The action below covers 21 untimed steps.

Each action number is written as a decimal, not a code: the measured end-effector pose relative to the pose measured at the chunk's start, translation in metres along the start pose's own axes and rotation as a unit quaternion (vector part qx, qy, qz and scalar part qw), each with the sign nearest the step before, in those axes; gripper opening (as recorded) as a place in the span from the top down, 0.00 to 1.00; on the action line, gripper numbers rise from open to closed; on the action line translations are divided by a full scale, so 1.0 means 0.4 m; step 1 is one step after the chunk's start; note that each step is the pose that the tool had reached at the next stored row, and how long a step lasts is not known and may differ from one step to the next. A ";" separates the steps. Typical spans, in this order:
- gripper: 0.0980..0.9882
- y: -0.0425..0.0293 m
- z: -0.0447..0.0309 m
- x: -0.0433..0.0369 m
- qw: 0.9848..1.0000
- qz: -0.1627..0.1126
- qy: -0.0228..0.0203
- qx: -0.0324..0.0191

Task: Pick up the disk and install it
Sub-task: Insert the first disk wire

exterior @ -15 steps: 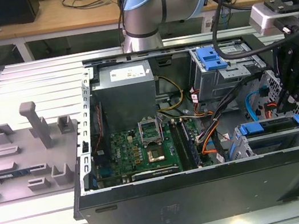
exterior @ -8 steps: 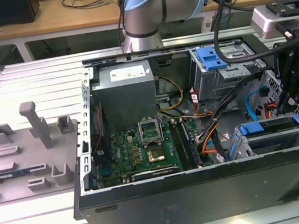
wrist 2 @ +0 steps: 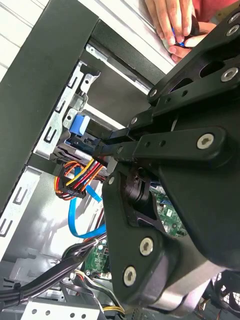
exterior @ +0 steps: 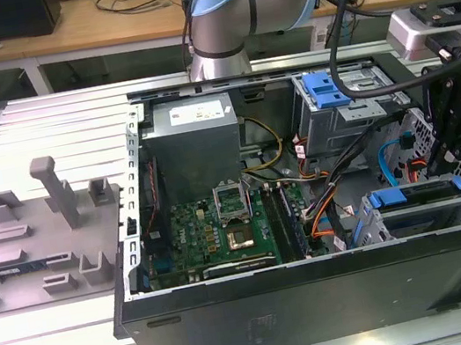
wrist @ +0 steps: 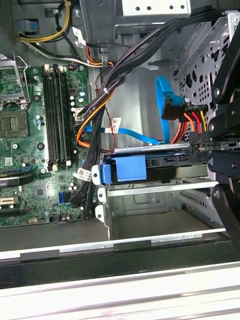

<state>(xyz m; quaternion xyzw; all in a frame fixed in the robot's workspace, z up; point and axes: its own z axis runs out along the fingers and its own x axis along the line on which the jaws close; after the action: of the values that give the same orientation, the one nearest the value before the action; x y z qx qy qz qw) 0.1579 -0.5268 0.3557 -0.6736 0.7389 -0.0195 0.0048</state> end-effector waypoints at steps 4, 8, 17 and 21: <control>0.93 0.000 0.003 0.002 1.000 0.000 0.000 0.000; 0.93 0.000 0.005 0.003 1.000 0.000 0.000 0.000; 0.93 -0.002 0.010 0.007 1.000 0.000 0.000 0.000; 0.93 -0.002 0.012 0.008 1.000 0.000 0.000 0.000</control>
<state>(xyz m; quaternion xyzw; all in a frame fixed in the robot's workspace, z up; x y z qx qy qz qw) 0.1585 -0.5301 0.3509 -0.6736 0.7389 -0.0197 0.0044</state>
